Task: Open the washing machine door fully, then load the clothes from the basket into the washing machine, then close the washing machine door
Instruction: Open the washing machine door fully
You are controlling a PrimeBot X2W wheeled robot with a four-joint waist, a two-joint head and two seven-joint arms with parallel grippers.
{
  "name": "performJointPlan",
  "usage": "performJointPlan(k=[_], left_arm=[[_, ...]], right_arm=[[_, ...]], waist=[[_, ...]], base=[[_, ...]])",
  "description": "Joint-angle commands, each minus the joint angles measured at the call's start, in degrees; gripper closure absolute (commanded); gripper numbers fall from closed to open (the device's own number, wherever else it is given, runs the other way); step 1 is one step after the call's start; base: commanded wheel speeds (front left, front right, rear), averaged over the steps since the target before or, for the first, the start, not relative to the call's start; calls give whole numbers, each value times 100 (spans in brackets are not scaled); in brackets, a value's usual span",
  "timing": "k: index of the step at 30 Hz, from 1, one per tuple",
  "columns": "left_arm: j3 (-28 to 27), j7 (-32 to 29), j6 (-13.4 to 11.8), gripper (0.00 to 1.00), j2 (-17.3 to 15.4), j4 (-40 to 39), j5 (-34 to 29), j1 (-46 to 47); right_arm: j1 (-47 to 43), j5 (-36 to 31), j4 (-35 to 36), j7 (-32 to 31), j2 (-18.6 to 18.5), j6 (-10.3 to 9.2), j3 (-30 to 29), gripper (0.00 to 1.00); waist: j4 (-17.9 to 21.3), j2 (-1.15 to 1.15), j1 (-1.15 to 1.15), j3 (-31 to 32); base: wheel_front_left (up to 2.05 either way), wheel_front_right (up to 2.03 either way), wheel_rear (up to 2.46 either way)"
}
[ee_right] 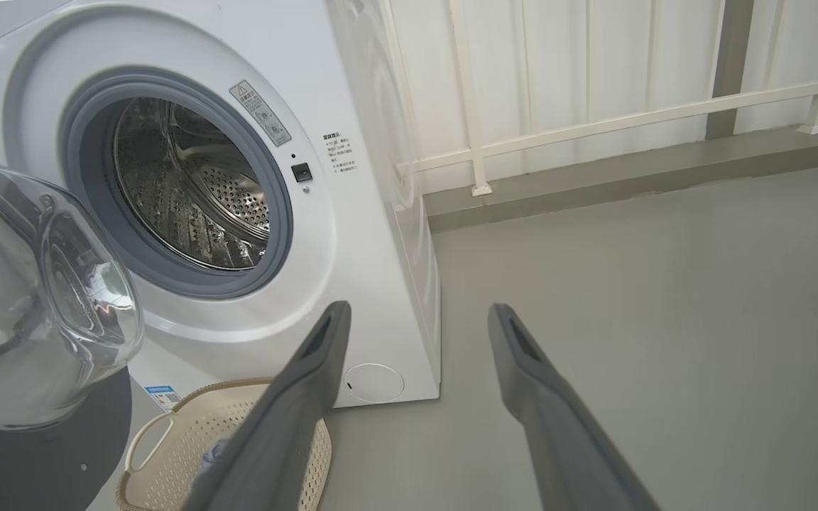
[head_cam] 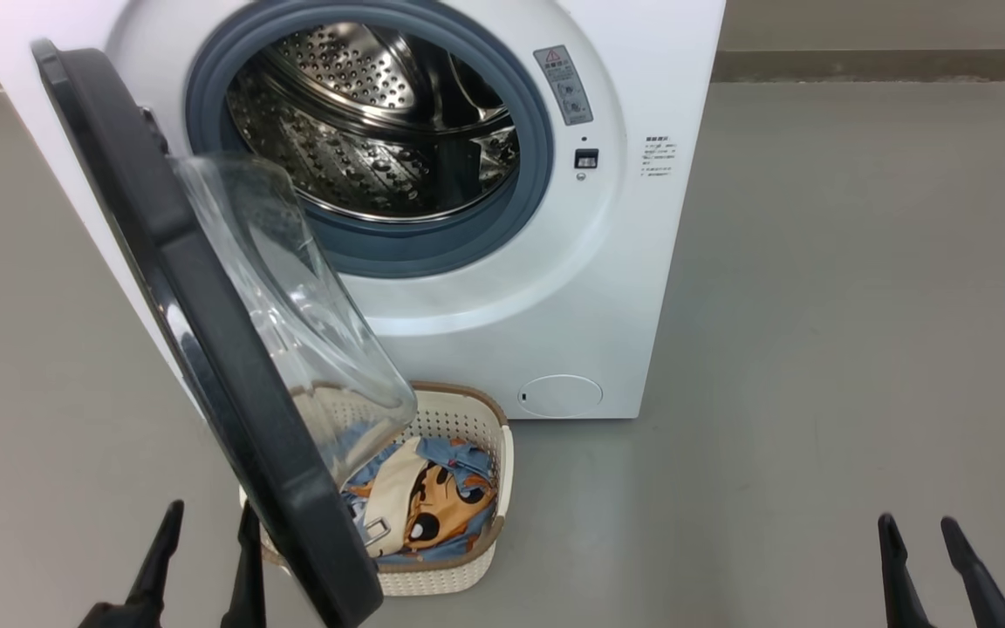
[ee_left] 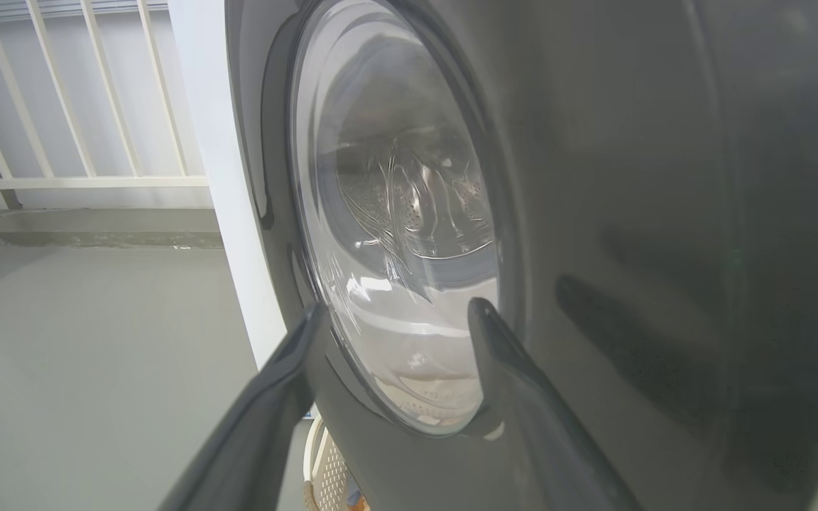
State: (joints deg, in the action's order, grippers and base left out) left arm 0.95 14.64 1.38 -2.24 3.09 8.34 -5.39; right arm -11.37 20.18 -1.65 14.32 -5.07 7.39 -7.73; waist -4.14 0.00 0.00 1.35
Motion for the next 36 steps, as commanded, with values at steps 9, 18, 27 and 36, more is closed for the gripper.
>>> performJointPlan(k=[9,18,27,36], left_arm=[[-269,36,70,0,-64,-81,-67,5],[-300,36,71,9,-64,-19,-51,-22],[-630,36,-122,100,-64,7,251,17],[-1671,36,-339,100,-64,-598,768,501]], right_arm=[[-76,-266,-56,67,95,10,16,0],[-2,-260,-107,68,137,10,72,0],[30,-237,-100,68,166,10,61,0],[3,-239,-75,68,180,10,23,0]], waist=[[39,0,0,39],[91,0,0,-20],[84,0,0,-58],[-6,0,0,-90]], base=[[0,0,0],[0,0,0],[0,0,0],[0,0,0]])
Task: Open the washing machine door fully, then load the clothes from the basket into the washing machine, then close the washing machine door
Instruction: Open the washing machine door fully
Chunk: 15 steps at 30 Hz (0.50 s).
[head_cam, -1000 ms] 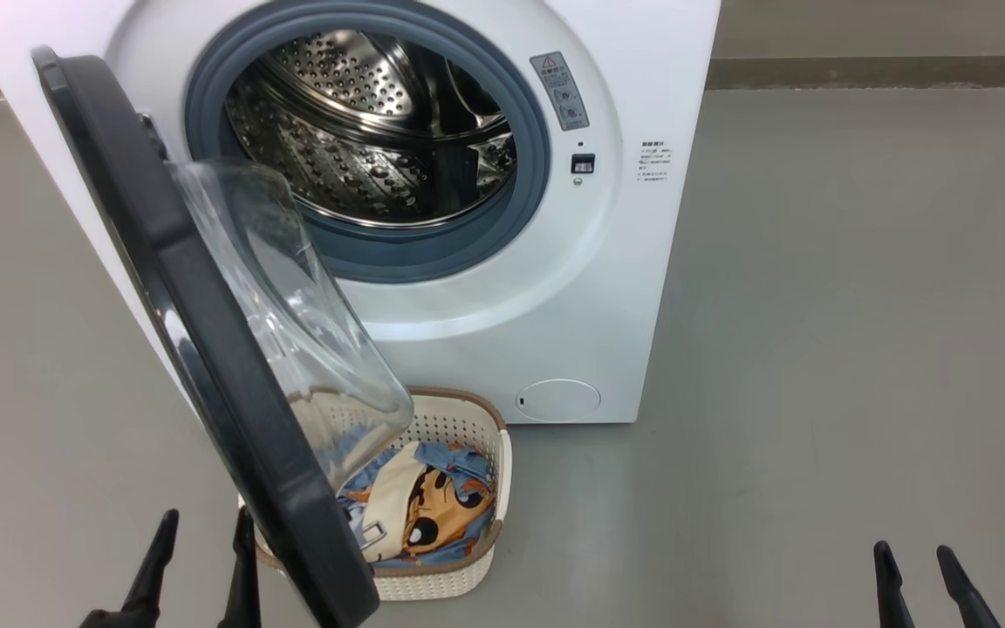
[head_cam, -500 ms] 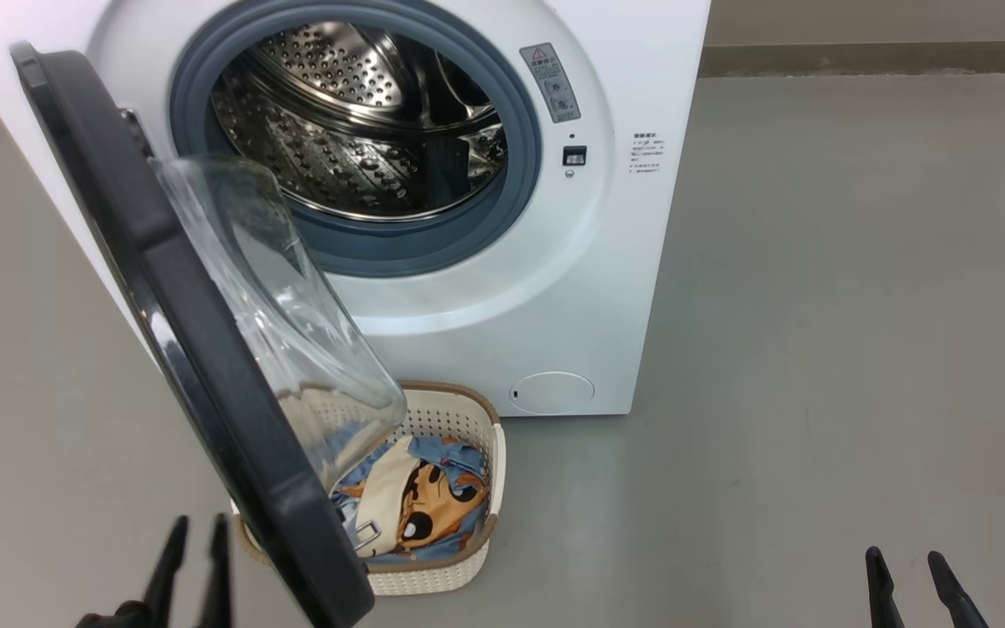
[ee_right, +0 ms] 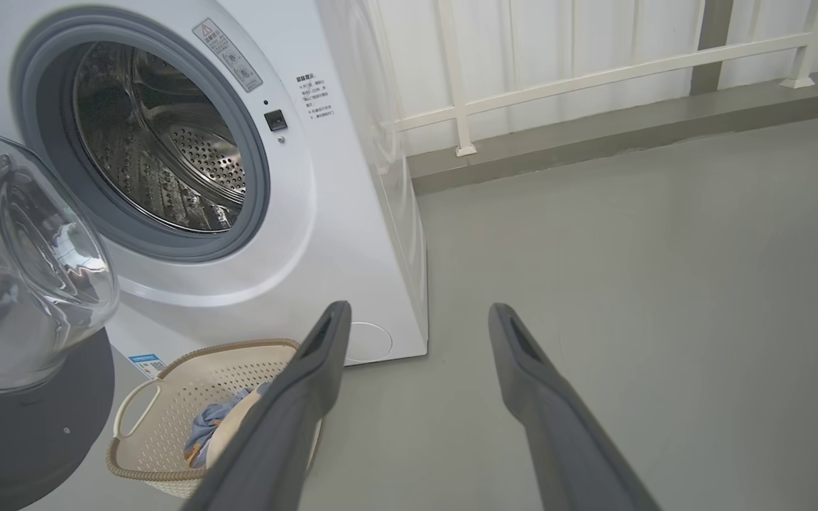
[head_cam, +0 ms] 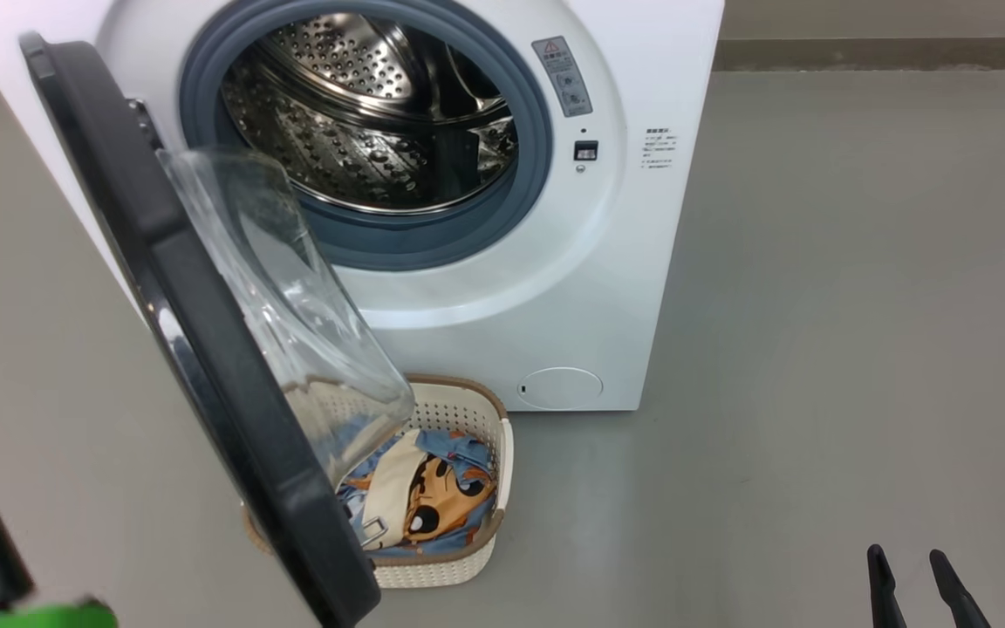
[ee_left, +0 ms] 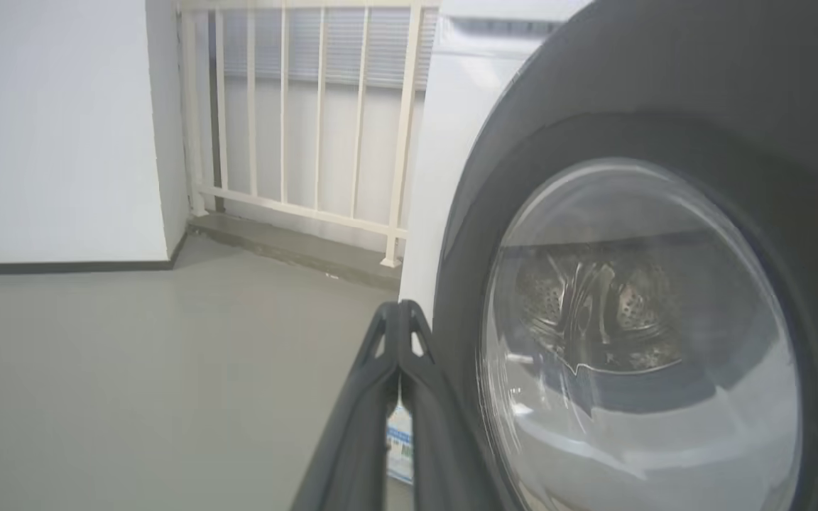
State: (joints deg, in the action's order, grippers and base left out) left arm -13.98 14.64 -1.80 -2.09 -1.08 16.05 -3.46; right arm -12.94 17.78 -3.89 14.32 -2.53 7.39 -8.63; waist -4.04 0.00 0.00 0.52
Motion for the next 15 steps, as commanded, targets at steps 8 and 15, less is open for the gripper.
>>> performJointPlan(k=[8,15], left_arm=[[410,-115,-19,100,-78,-1598,-329,957],[2361,-1233,-51,100,-78,-2734,272,1427]], right_arm=[[115,8,143,68,-67,10,51,0],[132,42,96,68,-51,10,73,0]], waist=[[-237,0,0,19],[-379,0,0,19]], base=[[0,0,0],[0,0,0]])
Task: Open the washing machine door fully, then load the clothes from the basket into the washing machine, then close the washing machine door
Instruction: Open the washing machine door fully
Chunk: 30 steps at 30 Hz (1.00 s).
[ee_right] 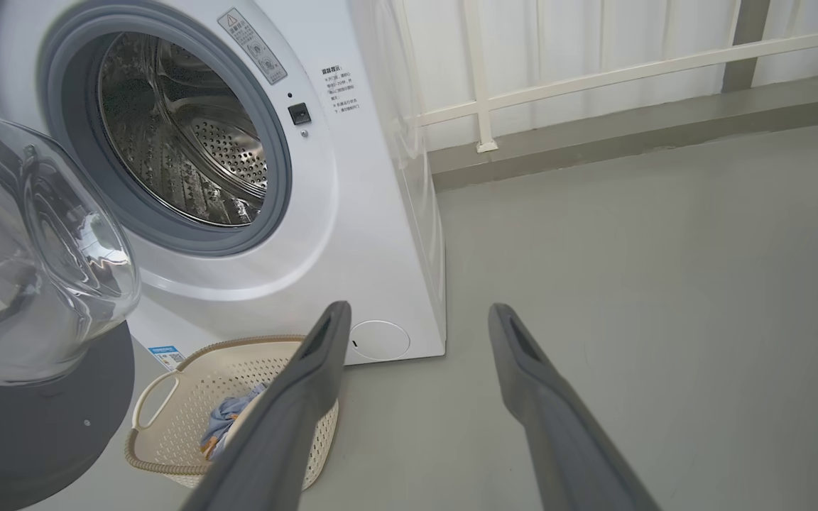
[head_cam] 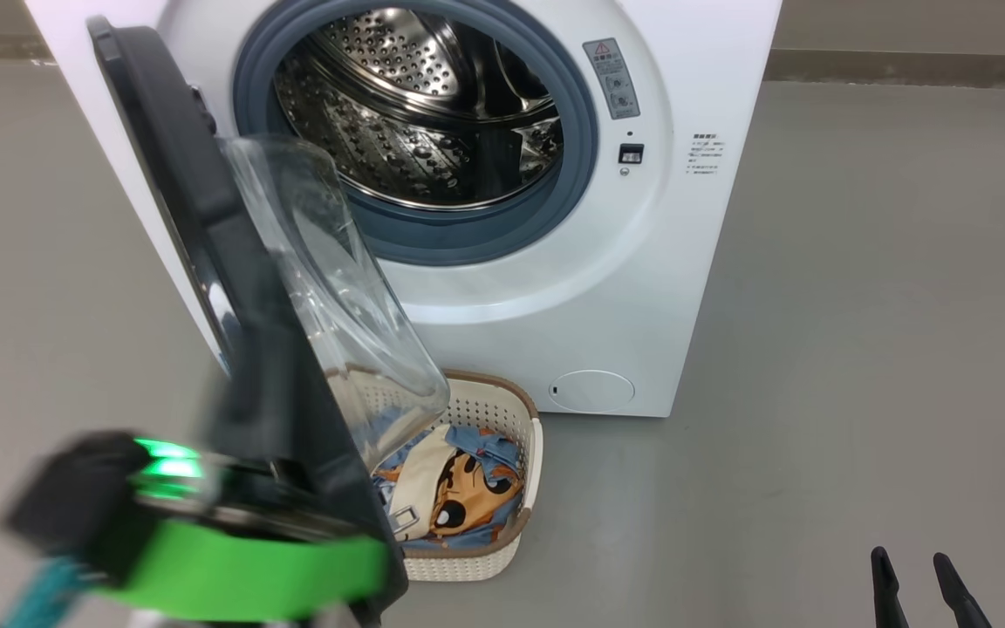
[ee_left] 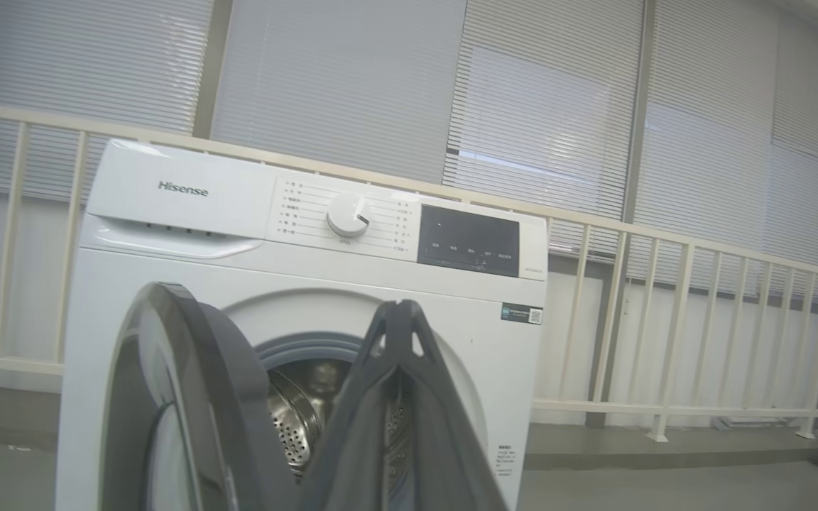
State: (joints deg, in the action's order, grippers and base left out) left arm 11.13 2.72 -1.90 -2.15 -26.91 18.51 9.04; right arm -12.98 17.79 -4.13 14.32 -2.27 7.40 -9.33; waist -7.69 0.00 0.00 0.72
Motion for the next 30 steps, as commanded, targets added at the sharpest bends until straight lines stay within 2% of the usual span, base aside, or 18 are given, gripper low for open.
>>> performJointPlan(k=[1,5,8,13,19,30], left_arm=[[170,-206,-103,100,-73,-220,152,147],[1191,-707,-406,100,-73,-278,509,-123],[1527,-916,-614,100,-76,-73,657,-358],[1587,-1106,-758,100,-92,512,1087,-798],[1493,-747,-780,100,-96,1336,1149,-923],[1598,-170,-914,100,-81,1730,1182,-764]], right_arm=[[140,43,116,68,-76,9,147,0],[146,53,123,68,-70,9,152,0],[141,67,113,68,-67,9,145,0],[186,78,107,68,-64,9,126,0],[222,68,83,68,-64,9,134,0],[211,51,102,68,-77,9,135,0]], waist=[[-24,0,0,-3],[-42,0,0,-20],[-63,0,0,-34],[-88,0,0,-89],[-156,0,0,-129],[-331,0,0,-172]], base=[[0,0,0],[0,0,0],[0,0,0],[0,0,0],[0,0,0],[0,0,0]])
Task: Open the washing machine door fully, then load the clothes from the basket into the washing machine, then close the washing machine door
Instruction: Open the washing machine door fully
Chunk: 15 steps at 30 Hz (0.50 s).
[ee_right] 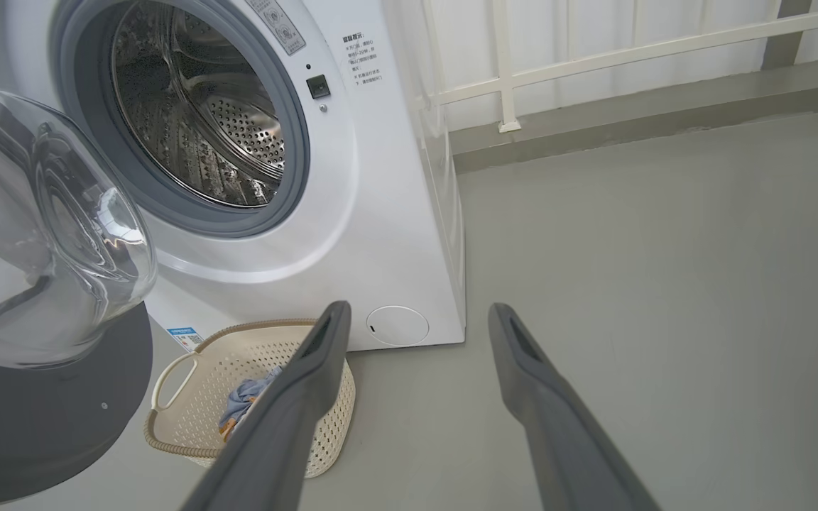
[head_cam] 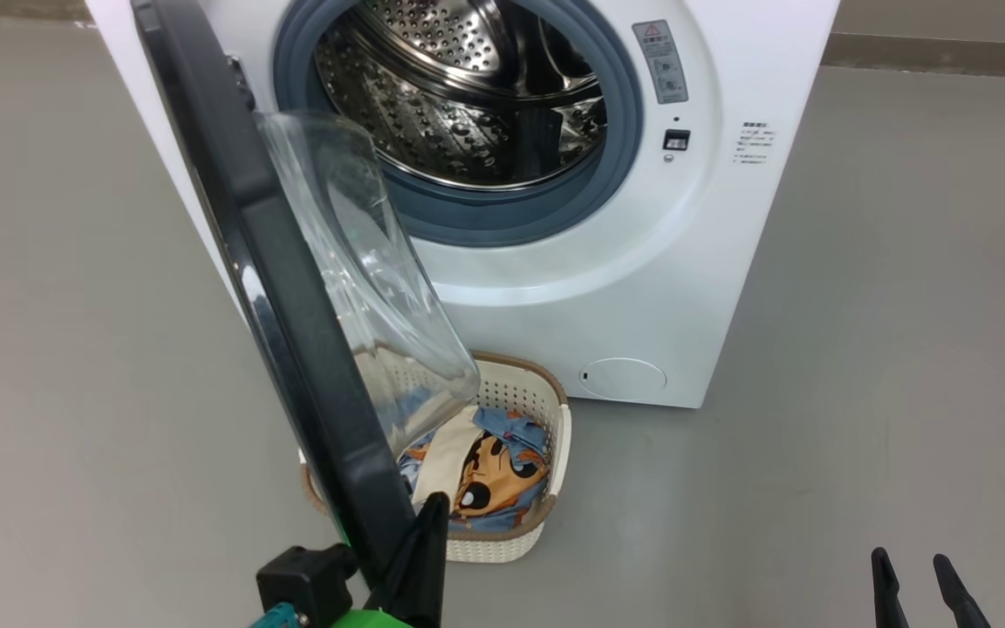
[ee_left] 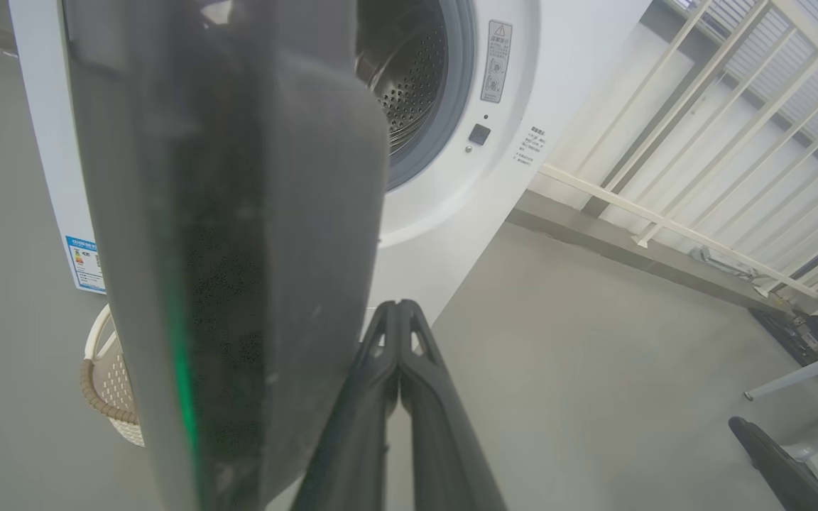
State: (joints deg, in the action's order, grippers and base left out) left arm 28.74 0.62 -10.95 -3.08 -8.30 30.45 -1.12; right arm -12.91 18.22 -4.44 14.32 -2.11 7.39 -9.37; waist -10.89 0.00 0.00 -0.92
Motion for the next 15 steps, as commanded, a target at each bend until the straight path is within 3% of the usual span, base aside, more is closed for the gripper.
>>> performJointPlan(k=[1,15], left_arm=[[-155,75,-44,100,14,-107,15,255],[-294,539,-433,100,17,344,108,470]], right_arm=[[203,6,135,68,-94,10,135,0],[257,25,128,68,-113,10,161,0]], waist=[[-31,0,0,-12],[-647,0,0,-179]], base=[[0,0,0],[0,0,0]])
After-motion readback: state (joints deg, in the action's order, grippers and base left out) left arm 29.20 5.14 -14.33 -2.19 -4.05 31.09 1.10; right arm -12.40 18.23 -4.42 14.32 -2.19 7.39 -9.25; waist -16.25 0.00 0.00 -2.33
